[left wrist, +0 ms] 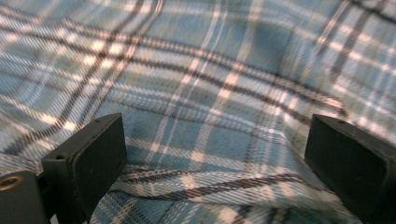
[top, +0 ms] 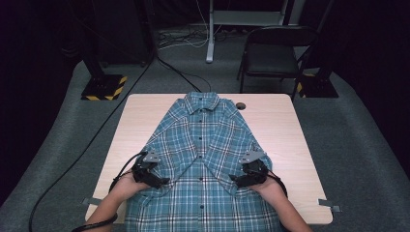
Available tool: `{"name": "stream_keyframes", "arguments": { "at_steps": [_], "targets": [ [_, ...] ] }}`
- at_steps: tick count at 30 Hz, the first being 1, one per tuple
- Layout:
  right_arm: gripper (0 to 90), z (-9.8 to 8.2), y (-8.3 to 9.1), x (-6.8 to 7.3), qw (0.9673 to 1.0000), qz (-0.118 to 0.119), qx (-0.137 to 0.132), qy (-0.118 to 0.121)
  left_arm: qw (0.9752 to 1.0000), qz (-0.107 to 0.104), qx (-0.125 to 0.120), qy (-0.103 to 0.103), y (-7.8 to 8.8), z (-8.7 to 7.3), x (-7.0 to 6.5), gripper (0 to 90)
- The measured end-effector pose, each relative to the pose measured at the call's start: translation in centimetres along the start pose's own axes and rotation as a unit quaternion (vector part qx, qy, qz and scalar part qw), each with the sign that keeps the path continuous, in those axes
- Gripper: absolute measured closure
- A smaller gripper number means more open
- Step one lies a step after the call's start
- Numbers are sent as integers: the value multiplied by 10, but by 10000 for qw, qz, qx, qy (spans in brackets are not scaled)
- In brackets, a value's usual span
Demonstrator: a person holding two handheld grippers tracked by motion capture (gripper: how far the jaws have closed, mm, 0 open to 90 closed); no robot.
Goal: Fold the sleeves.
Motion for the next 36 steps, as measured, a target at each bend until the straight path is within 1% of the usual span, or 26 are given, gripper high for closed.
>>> {"name": "stream_keyframes", "arguments": {
  "at_steps": [3, 5, 7, 8, 9, 12, 13, 15, 17, 19, 22, 25, 27, 29, 32, 33, 34, 36],
  "targets": [
    [211, 1, -5, -1, 10000, -46, 19, 5, 9998, -89, -96, -132, 3, 1, -6, 52],
    [211, 3, -7, -1, 10000, -62, -37, -26, 9998, -122, -29, -166, 2, -2, -7, 51],
    [211, 5, -8, -2, 9999, -34, -79, -95, 9997, -96, 127, -203, -2, -7, -8, 48],
    [211, 6, -9, -2, 9999, -35, -95, -106, 9998, -144, 49, -111, -3, -9, -7, 40],
    [211, 6, -10, -2, 9999, -16, -94, -115, 9998, -155, -22, -80, -4, -10, -6, 34],
    [210, 6, -16, -1, 9999, 54, -7, -152, 9999, -145, 7, -77, -2, -9, -6, 37],
    [209, 6, -18, 0, 9999, 41, 18, -146, 9999, -142, 17, -96, -1, -9, -7, 43],
    [205, 10, -20, 1, 9999, 17, -28, -104, 9998, -160, -30, -96, 1, -9, -7, 50],
    [199, 14, -22, 2, 9999, -22, -102, -69, 9998, -179, -22, -27, 0, -10, -6, 49],
    [192, 16, -27, -1, 9999, -92, -95, -61, 9998, -171, -78, -72, -2, -12, -6, 37],
    [185, 14, -37, -5, 9997, -125, 47, -211, 9997, -188, -155, -67, -3, -13, -5, 33],
    [164, 11, -42, -9, 9991, -4, 21, -414, 9993, -205, -295, -66, -3, -15, -5, 32],
    [172, 11, -41, -9, 9992, -16, 57, -401, 9992, -204, -351, -59, -3, -16, -5, 32],
    [191, 14, -39, -7, 9993, -77, 74, -351, 9992, -194, -357, -59, -3, -16, -5, 32],
    [186, 24, -37, -5, 9987, 59, -226, -463, 9991, -189, -377, -49, -3, -17, -5, 32],
    [184, 27, -39, -4, 9985, 92, -237, -481, 9991, -187, -379, -53, -3, -17, -5, 32],
    [184, 29, -41, -4, 9987, 112, -224, -433, 9991, -186, -383, -52, -3, -17, -5, 32],
    [186, 29, -48, -2, 9996, 95, -78, -267, 9991, -184, -386, -52, -3, -17, -5, 32]
  ]
}}
Point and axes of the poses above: each handheld gripper's, and its own axes: y roughly backward along the jaws, z roughly out of its top, x roughly to its left, the point moved 4 cm from there along -y, roughly forward along the jaws, and after that the axes turned 5 degrees about y, right-handed, at the moved point
